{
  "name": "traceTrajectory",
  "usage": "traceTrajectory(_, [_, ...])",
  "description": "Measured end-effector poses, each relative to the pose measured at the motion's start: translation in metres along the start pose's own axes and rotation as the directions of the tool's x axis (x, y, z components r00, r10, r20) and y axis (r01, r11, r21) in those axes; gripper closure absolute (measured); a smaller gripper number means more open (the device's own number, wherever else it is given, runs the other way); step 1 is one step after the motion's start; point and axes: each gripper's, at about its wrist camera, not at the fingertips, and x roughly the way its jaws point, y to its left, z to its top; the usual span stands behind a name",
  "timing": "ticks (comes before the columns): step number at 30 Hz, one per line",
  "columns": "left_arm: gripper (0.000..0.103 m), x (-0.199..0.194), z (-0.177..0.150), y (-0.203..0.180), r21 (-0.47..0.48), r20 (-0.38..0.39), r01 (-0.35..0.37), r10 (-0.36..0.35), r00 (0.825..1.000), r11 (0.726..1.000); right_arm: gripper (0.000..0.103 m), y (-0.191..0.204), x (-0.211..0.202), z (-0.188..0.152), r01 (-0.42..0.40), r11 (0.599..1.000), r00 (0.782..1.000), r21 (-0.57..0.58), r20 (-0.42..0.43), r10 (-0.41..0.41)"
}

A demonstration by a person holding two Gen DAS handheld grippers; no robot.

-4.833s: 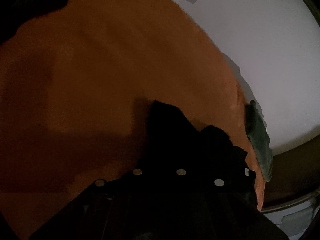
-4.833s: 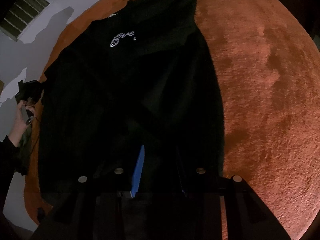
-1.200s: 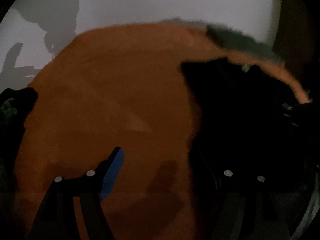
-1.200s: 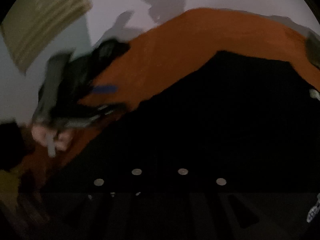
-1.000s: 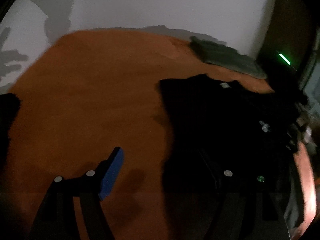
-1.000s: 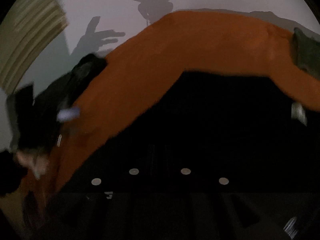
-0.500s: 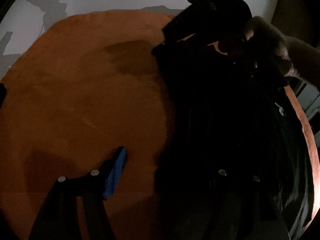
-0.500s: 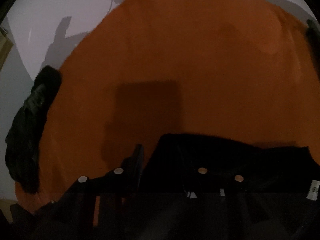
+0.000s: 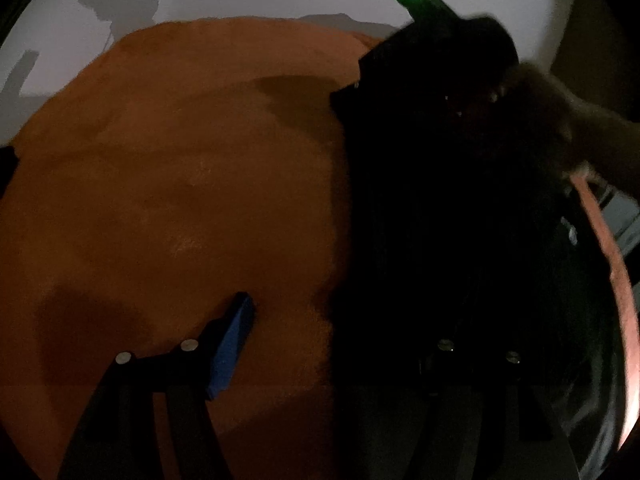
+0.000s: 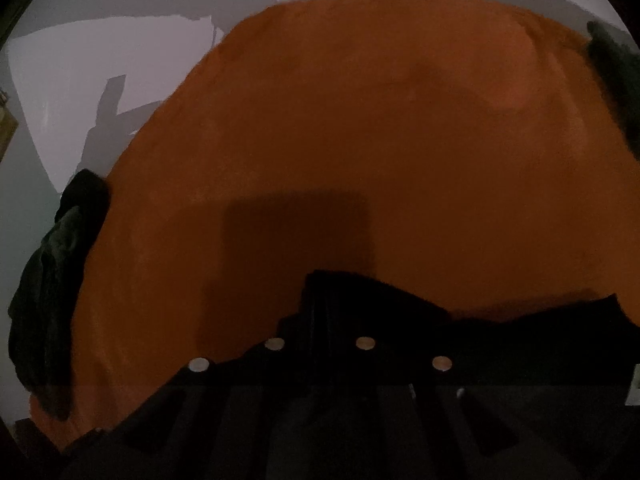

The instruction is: Fold clothes

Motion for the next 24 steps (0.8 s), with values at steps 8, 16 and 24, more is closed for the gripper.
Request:
traceTrajectory(8, [0.035,-0.032,-0.014,0.012,-0.038,0.023,-0.023,0.024,0.999,0.999,0.090,-0.002,-0.143,-0.040,0.036,0.994,0.978,-0.098,0.209,-0.015])
traceTrajectory(16, [0.035,-0.034,-0.002,0.008,-0.072,-0.003,-0.023,0.023,1.000,0.997,0.090,-0.071,-0.285,-0.204,0.145,0.989,0.949,0.023,0.280,-0.146])
traceTrajectory(24, [0.035,-0.096,-0.046,-0.010,0.006,-0.082,0.072,-0.071,0.994,0.997,0.090,-0.159,-0.327,-0.386,0.183,0.930,0.970,0.319,0.098,-0.224])
